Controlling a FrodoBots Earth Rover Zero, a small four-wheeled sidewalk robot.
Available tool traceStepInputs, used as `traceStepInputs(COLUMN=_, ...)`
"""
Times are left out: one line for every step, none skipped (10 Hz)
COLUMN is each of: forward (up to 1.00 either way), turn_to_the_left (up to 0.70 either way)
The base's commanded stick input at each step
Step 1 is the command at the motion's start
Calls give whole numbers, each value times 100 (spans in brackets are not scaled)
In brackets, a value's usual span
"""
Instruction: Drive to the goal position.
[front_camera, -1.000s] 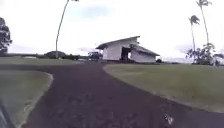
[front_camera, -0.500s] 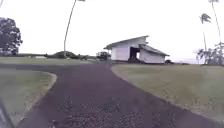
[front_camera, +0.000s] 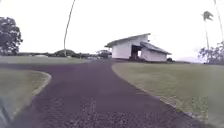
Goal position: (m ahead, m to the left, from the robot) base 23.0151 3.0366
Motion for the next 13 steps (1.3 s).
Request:
traceStepInputs(forward=85, turn_to_the_left=0)
traceStepInputs(forward=85, turn_to_the_left=0)
traceStepInputs(forward=85, turn_to_the_left=0)
traceStepInputs(forward=85, turn_to_the_left=0)
traceStepInputs(forward=85, turn_to_the_left=0)
traceStepInputs(forward=85, turn_to_the_left=0)
traceStepInputs(forward=85, turn_to_the_left=34)
traceStepInputs(forward=85, turn_to_the_left=34)
traceStepInputs(forward=85, turn_to_the_left=34)
traceStepInputs(forward=85, turn_to_the_left=34)
traceStepInputs(forward=85, turn_to_the_left=34)
traceStepInputs(forward=85, turn_to_the_left=0)
traceStepInputs(forward=85, turn_to_the_left=0)
